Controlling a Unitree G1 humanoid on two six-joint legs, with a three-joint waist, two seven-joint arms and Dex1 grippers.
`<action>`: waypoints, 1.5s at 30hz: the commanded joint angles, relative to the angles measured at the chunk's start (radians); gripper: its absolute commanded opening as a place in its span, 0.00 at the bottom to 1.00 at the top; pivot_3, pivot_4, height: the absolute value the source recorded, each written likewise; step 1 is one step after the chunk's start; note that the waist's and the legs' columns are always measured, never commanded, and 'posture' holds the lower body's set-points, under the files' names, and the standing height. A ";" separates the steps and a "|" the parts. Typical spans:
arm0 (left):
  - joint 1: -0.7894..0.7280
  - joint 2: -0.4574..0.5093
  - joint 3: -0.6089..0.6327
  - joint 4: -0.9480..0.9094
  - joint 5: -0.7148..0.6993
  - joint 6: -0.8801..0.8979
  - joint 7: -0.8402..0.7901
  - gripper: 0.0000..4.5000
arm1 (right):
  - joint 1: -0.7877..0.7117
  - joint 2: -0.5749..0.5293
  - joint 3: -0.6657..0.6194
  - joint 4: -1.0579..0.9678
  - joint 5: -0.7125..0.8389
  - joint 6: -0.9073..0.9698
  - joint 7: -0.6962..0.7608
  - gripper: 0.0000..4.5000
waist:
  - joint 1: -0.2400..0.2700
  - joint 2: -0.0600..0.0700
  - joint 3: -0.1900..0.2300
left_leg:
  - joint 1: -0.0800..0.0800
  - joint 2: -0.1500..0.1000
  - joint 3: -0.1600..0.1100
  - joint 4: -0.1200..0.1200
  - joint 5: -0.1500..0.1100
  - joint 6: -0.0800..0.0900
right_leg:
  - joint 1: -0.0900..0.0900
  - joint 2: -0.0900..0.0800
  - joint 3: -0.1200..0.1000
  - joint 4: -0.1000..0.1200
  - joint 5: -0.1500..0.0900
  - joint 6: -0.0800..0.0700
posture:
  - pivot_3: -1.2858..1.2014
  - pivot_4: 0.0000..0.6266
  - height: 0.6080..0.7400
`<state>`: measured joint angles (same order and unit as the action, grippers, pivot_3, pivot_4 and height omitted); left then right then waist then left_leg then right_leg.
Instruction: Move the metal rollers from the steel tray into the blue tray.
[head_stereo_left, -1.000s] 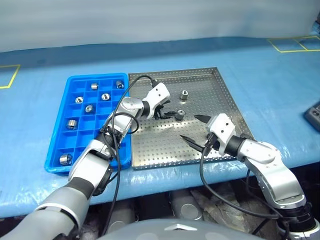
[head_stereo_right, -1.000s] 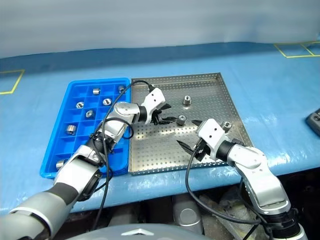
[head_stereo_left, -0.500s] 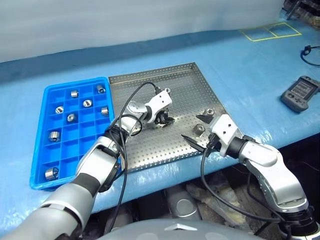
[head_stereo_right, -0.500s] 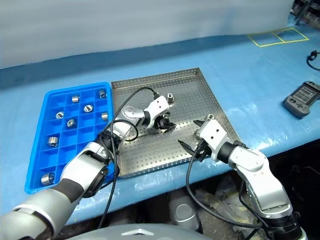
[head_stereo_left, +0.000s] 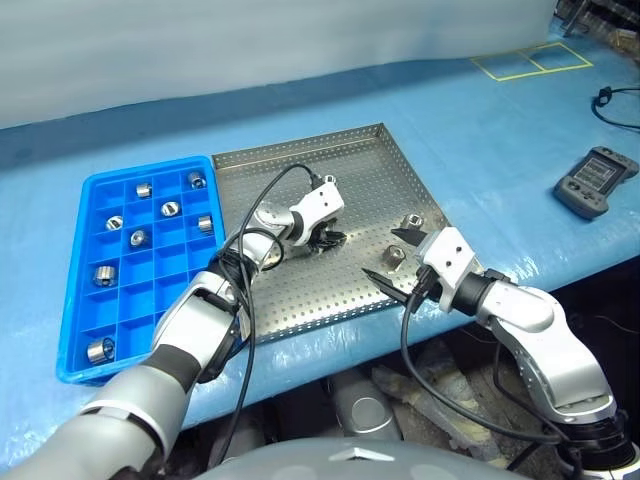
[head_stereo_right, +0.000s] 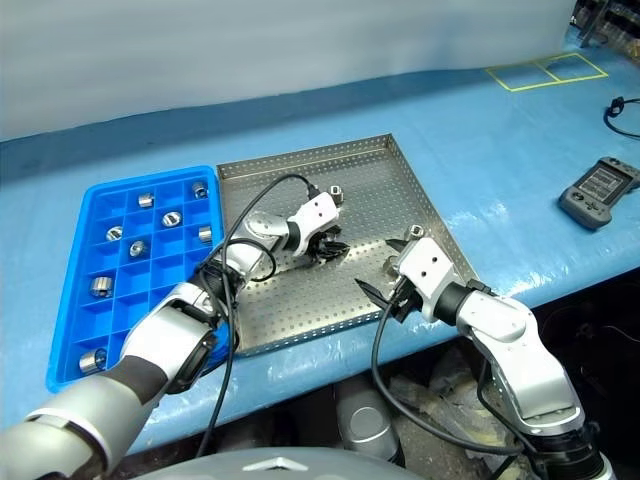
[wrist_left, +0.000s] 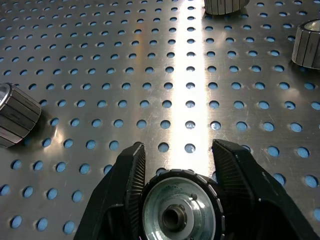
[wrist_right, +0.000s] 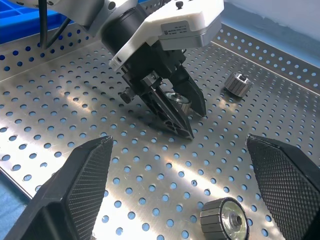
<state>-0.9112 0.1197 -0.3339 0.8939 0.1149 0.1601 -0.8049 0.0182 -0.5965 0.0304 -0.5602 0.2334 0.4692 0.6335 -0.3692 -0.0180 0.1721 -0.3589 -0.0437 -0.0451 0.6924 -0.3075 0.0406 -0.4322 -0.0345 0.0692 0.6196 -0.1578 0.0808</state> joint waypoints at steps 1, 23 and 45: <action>0.001 0.035 0.020 -0.042 0.017 -0.003 0.026 0.42 | -0.020 -0.003 -0.006 -0.014 0.004 -0.011 0.001 1.00 | -0.001 0.000 0.000 | 0.000 0.000 0.000 0.000 0.000 0.000 | 0.000 0.000 0.000 0.000 0.000 0.000 | 0.37 0.24 1.00; 0.370 0.435 0.226 -1.021 -0.094 0.318 -0.024 0.42 | -0.160 0.009 0.123 0.134 -0.026 -0.057 0.087 1.00 | 0.090 0.001 0.000 | -0.008 0.000 0.001 -0.001 0.000 0.000 | -0.014 -0.007 0.000 0.006 0.004 -0.007 | 0.44 0.24 1.00; 0.838 0.581 0.424 -1.394 -0.122 0.531 0.134 0.42 | -0.297 0.043 0.194 0.247 -0.025 -0.105 0.208 1.00 | 0.336 0.001 0.000 | -0.009 -0.001 -0.005 -0.001 0.000 -0.003 | -0.013 -0.009 -0.009 0.005 0.002 -0.014 | 0.50 0.24 1.00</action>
<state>-0.0578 0.7039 0.0843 -0.4770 -0.0037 0.6946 -0.6914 -0.2649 -0.5471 0.2379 -0.2907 0.2047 0.3791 0.8341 -0.0333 -0.0169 0.1719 -0.3678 -0.0444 -0.0506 0.6910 -0.3076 0.0374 -0.4447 -0.0435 0.0592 0.6242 -0.1556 0.0668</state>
